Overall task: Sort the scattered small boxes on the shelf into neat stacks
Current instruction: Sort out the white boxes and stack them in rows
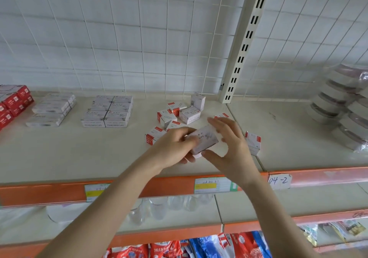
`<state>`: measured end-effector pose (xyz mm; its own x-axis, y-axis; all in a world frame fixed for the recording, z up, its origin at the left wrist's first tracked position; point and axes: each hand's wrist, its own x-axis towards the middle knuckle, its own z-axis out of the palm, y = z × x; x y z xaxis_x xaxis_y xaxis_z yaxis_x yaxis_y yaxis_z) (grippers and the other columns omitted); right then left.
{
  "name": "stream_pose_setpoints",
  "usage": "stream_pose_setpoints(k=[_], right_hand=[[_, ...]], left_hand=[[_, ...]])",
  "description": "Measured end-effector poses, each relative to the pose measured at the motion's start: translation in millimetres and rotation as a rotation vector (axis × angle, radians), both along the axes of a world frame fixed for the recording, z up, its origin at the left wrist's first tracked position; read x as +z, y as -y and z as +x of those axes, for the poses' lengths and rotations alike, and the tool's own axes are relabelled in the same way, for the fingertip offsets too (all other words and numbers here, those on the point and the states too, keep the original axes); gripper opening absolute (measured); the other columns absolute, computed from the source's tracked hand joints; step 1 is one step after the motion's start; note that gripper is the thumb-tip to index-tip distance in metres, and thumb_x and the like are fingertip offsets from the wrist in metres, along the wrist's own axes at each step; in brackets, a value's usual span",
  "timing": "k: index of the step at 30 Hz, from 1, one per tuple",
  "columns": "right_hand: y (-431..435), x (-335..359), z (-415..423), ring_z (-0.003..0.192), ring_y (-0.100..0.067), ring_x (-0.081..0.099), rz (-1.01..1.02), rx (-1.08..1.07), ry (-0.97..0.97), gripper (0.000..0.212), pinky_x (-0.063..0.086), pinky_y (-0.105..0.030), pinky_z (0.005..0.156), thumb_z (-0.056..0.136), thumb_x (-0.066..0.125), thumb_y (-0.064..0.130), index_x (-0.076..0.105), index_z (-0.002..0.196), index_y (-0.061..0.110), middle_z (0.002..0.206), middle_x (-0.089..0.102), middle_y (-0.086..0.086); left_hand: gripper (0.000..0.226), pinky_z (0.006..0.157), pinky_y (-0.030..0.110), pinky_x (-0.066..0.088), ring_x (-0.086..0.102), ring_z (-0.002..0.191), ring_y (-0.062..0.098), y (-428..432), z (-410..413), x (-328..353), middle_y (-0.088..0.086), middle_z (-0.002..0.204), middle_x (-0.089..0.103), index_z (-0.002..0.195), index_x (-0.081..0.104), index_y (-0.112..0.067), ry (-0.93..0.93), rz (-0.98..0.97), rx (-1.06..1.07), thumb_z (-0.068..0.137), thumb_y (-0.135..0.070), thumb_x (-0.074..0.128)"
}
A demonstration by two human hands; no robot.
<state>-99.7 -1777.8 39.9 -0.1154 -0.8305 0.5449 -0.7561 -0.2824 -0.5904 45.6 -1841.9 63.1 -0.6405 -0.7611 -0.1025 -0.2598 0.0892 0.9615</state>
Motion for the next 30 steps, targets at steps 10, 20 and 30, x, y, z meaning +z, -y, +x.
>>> stream_pose_setpoints(k=[10, 20, 30], right_hand=[[9.1, 14.0, -30.6, 0.082, -0.023, 0.056, 0.244, -0.136, -0.22, 0.044, 0.045, -0.023, 0.07, 0.065, 0.08, 0.011, 0.063, 0.105, 0.001, 0.101, 0.06, -0.011], [11.8, 2.7, -36.2, 0.115, -0.023, 0.043, 0.599, -0.136, -0.352, 0.05, 0.031, -0.022, 0.088, 0.081, 0.065, 0.025, 0.047, 0.127, 0.018, 0.12, 0.049, -0.004], [22.9, 17.5, -20.2, 0.113, -0.027, 0.044, 0.394, -0.221, -0.26, 0.047, 0.032, -0.023, 0.085, 0.08, 0.065, 0.015, 0.051, 0.125, 0.009, 0.121, 0.047, -0.009]], left_hand=[[0.044, 0.077, 0.027, 0.043, 0.052, 0.109, 0.015, -0.9, 2.4, -12.7, -0.002, 0.122, 0.053, 0.13, 0.047, -0.017, 0.514, -0.8, 0.131, 0.093, -0.04, 0.046], [0.036, 0.067, 0.027, 0.036, 0.05, 0.107, 0.02, -5.1, -9.7, -27.7, 0.002, 0.116, 0.053, 0.114, 0.048, -0.011, 0.777, -0.875, 0.117, 0.09, -0.038, 0.049], [0.05, 0.081, 0.028, 0.043, 0.042, 0.117, 0.016, 1.6, 11.6, -15.4, -0.003, 0.129, 0.041, 0.131, 0.041, -0.02, 0.588, -0.853, 0.164, 0.088, -0.043, 0.052]])
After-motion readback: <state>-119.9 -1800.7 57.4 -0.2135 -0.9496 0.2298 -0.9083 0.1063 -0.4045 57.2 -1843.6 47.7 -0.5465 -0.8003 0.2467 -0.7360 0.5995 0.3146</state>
